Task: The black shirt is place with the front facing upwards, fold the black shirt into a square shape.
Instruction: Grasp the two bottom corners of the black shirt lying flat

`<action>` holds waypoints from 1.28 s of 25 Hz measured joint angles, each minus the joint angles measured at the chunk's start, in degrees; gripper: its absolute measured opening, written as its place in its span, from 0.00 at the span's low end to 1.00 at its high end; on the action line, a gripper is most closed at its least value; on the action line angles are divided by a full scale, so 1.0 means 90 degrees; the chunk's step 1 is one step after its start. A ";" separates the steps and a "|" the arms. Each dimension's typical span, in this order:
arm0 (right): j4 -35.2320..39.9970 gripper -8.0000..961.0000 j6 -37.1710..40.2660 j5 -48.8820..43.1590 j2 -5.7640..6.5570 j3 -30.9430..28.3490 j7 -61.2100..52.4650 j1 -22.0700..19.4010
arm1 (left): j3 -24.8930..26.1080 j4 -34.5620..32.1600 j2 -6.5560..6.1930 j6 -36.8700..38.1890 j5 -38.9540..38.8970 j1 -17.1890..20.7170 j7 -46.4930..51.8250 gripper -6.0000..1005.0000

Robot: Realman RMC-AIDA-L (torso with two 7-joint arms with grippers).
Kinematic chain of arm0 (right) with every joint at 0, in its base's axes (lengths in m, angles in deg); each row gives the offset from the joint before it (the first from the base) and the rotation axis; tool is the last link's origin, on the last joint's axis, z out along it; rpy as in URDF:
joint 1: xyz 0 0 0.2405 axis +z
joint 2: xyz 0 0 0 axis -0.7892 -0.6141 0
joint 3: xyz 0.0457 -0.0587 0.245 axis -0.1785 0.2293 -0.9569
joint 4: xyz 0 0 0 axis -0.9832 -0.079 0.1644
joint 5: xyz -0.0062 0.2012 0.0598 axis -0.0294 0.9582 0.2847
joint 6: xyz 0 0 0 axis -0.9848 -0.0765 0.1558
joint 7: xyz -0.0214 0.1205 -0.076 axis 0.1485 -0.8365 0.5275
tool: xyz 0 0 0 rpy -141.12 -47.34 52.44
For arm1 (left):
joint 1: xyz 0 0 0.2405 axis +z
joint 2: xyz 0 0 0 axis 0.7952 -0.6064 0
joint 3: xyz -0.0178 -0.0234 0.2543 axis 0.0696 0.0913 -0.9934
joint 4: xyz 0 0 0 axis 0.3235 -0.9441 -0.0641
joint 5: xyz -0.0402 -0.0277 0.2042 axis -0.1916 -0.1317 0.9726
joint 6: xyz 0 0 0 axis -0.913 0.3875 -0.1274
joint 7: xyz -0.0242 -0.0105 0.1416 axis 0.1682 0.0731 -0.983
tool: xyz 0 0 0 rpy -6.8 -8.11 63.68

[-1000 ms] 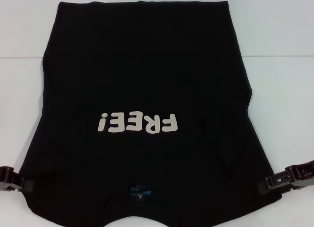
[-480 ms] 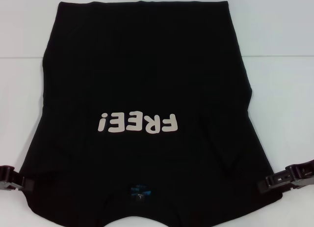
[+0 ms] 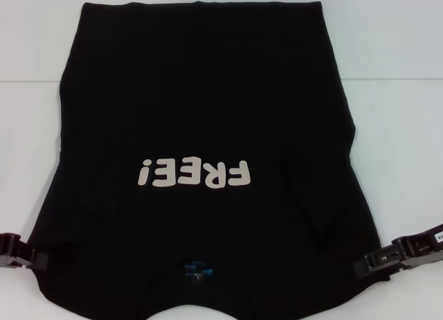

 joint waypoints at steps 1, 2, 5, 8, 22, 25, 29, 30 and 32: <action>-0.0043 0.93 0.0014 0.0008 -0.0015 -0.0013 0.0036 0.0043 | -0.0001 0.0001 0.0000 -0.0001 0.0000 0.0000 0.0000 0.05; -0.0043 0.93 0.0014 0.0008 -0.0015 -0.0013 0.0036 0.0043 | 0.0000 0.0001 0.0000 -0.0002 0.0000 0.0000 0.0000 0.05; -0.0067 0.93 0.0030 0.0019 -0.0025 -0.0051 0.0053 0.0095 | -0.0001 0.0002 0.0000 -0.0004 0.0000 0.0001 0.0000 0.05; -0.0066 0.93 0.0018 0.0056 -0.0045 -0.0055 0.0056 0.0119 | 0.0000 0.0001 0.0000 -0.0007 0.0000 0.0001 0.0000 0.05; -0.0069 0.84 -0.0166 0.0077 -0.0202 0.0001 0.0190 0.0246 | 0.0008 0.0002 0.0000 0.0006 0.0000 0.0002 -0.0004 0.05; -0.0080 0.73 -0.0175 0.0069 -0.0202 0.0001 0.0203 0.0254 | 0.0003 0.0002 0.0003 0.0008 0.0000 0.0001 -0.0014 0.05; -0.0080 0.54 -0.0184 0.0064 -0.0201 0.0001 0.0203 0.0254 | 0.0024 0.0009 0.0007 0.0011 0.0000 0.0000 -0.0043 0.05; -0.0080 0.49 -0.0184 0.0062 -0.0201 0.0001 0.0203 0.0254 | 0.0029 0.0012 0.0008 0.0012 0.0000 0.0000 -0.0052 0.05; -0.0079 0.42 -0.0184 0.0056 -0.0201 0.0001 0.0203 0.0253 | 0.0032 0.0017 0.0009 0.0013 0.0000 0.0000 -0.0060 0.05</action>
